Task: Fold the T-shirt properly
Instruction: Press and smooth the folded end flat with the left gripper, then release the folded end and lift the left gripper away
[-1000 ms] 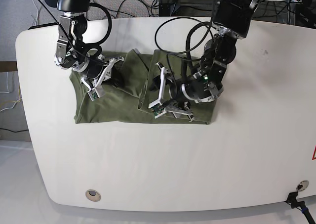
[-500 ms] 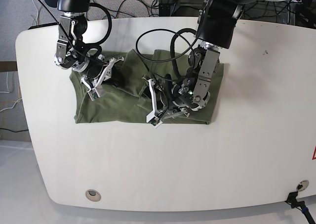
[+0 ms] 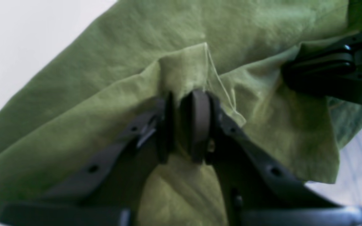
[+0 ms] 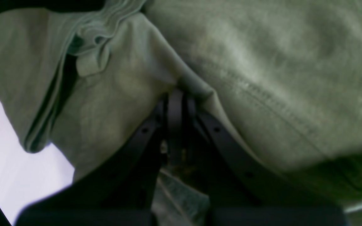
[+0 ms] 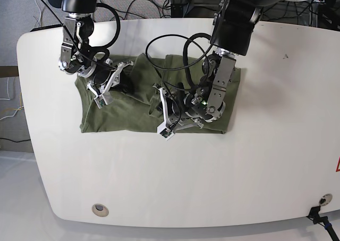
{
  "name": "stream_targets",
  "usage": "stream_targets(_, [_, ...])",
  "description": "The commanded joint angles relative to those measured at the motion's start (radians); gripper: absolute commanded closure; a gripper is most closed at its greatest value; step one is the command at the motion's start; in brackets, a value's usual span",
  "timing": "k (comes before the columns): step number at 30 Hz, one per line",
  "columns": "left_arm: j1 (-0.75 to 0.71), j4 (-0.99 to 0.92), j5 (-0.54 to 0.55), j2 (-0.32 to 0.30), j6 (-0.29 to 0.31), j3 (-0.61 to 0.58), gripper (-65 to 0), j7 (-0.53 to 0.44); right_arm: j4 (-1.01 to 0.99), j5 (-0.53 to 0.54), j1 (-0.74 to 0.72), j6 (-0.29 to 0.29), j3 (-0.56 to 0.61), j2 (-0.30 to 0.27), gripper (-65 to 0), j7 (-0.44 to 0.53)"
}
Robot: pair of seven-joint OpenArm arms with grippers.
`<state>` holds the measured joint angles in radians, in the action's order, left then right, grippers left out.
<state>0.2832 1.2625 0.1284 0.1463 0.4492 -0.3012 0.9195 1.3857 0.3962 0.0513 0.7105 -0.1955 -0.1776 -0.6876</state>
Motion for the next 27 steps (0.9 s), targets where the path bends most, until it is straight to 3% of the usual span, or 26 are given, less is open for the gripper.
stream_targets(1, [0.031,0.015,0.007,0.011,0.004,-0.002,-1.1,-0.015,-0.007,-0.072,0.011,-0.012,-0.002,-0.007,0.0,-0.083])
stream_targets(7, [0.090,0.001,0.007,0.011,0.004,0.000,0.0,-0.017,-0.007,-0.072,0.011,-0.012,-0.002,-0.007,0.0,-0.083])
stream_targets(14, [0.209,-0.228,0.010,0.011,-0.030,0.000,0.0,-0.139,-0.007,-0.072,0.012,-0.012,-0.002,-0.007,0.0,-0.083])
stream_targets(17, [0.221,-0.240,0.012,0.011,-0.026,0.000,0.0,-0.142,-0.007,-0.072,0.012,-0.012,-0.002,-0.007,0.0,-0.083])
stream_targets(18, [0.218,-0.228,0.014,0.011,-0.025,0.000,-4.1,-0.139,-0.007,-0.072,0.012,-0.012,-0.002,-0.007,0.0,-0.083])
stream_targets(21, [0.205,-0.160,0.015,0.011,-0.025,0.000,-26.1,-0.104,-0.007,-0.072,0.012,-0.012,-0.002,-0.007,0.0,-0.083])
stream_targets(22, [0.195,-0.128,0.023,0.011,-0.025,0.000,-29.8,-0.096,-0.007,-0.072,0.012,-0.012,-0.002,-0.007,0.0,-0.083])
stream_targets(27, [0.187,0.036,0.178,-0.017,0.033,0.001,-29.9,0.003,-0.007,-0.072,0.009,-0.012,0.001,-0.007,0.0,-0.083])
